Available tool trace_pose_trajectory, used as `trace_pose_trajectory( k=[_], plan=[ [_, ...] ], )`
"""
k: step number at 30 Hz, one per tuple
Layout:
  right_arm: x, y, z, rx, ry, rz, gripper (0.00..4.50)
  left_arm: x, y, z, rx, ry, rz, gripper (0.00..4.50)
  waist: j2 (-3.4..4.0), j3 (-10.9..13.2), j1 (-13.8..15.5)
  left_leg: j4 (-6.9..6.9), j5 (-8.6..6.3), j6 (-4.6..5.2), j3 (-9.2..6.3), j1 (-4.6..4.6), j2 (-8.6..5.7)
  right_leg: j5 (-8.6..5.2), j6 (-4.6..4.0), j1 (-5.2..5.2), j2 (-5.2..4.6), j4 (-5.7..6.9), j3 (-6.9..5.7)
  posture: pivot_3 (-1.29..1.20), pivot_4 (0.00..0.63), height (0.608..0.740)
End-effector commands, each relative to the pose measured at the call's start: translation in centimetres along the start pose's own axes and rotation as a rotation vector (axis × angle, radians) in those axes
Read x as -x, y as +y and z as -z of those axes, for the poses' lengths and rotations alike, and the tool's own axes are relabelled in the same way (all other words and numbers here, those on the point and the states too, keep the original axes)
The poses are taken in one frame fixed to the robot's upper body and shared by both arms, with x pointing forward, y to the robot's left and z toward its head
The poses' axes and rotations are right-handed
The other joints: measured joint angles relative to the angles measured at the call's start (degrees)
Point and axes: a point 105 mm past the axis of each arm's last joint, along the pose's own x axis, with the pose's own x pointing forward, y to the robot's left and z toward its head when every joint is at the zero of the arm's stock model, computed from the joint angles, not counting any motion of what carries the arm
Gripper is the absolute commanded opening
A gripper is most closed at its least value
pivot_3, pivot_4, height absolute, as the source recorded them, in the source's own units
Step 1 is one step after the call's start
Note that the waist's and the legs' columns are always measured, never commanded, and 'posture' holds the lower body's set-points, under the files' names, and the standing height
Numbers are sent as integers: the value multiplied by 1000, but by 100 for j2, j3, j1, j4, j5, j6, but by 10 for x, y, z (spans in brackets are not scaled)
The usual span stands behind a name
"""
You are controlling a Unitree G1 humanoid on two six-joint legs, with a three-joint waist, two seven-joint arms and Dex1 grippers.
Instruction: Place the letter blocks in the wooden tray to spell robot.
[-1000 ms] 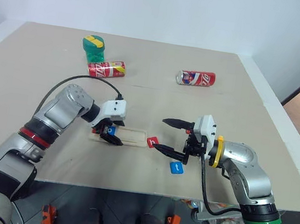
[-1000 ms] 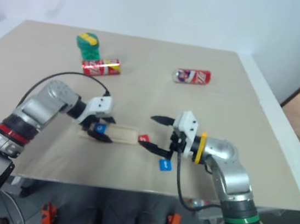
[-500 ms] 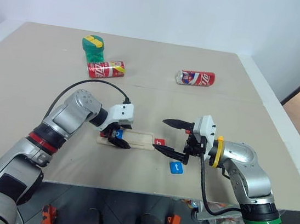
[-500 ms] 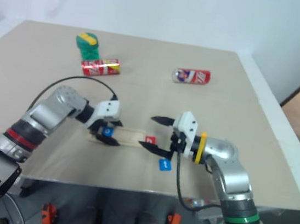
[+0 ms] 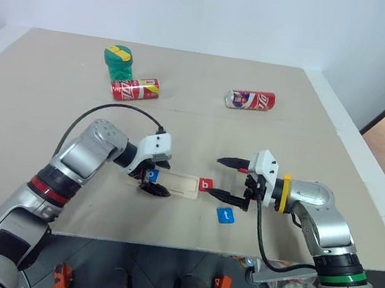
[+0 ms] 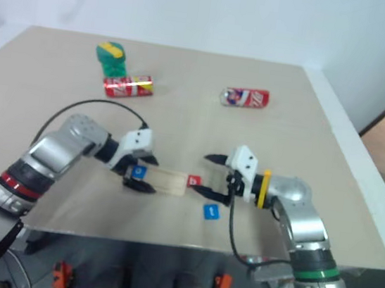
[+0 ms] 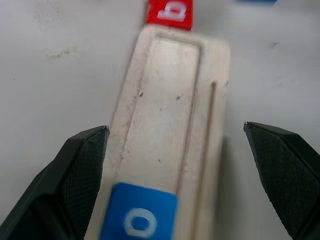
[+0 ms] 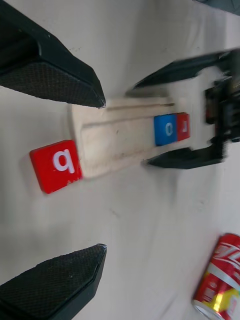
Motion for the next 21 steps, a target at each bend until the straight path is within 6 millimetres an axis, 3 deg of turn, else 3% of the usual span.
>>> trace_pose_trajectory(
  k=[1, 6, 11, 17, 18, 21],
  plan=[
    [-5, -5, -3, 33, 15, -10, 4500, 22, -8, -17, -10, -130, -1, 4480, 1, 1, 5, 0, 0, 0, 0, 0, 0, 0, 0, 0, -1, 0, 0, 0, 150, 740],
    [-10, -8, 4, 39, 47, -33, 4500, 32, 6, 7, 1, -110, -172, 4480, 2, 0, 7, 2, 0, 0, 3, 7, -1, 1, -1, 6, -3, 0, 1, 0, 150, 740],
    [-14, -12, 10, 44, 75, -51, 4500, 47, -14, 2, -2, -289, -152, 4480, 3, 0, 7, 2, 0, -1, 7, 5, -2, 1, 0, 5, -9, 0, 1, 0, 150, 740],
    [-18, -14, 18, 48, 119, -62, 4500, 62, -44, 10, -17, -465, -183, 4480, 4, 0, -9, -8, 0, -1, 18, 15, -3, 15, -28, 6, -20, -1, 5, 0, 150, 740],
    [-18, -13, 20, 37, 133, -70, 3970, 64, -48, 10, -13, -499, -214, 4500, 4, 0, -1, -8, 0, -1, 16, 14, -3, 14, -29, 6, -20, -1, 2, 0, 150, 740],
    [-18, -10, 23, 23, 148, -76, 2943, 62, -60, 20, -6, -519, -307, 4500, 4, 0, 5, -7, 0, -1, 17, 16, -3, 13, -28, 9, -22, -2, 2, 0, 150, 740]
  ],
)
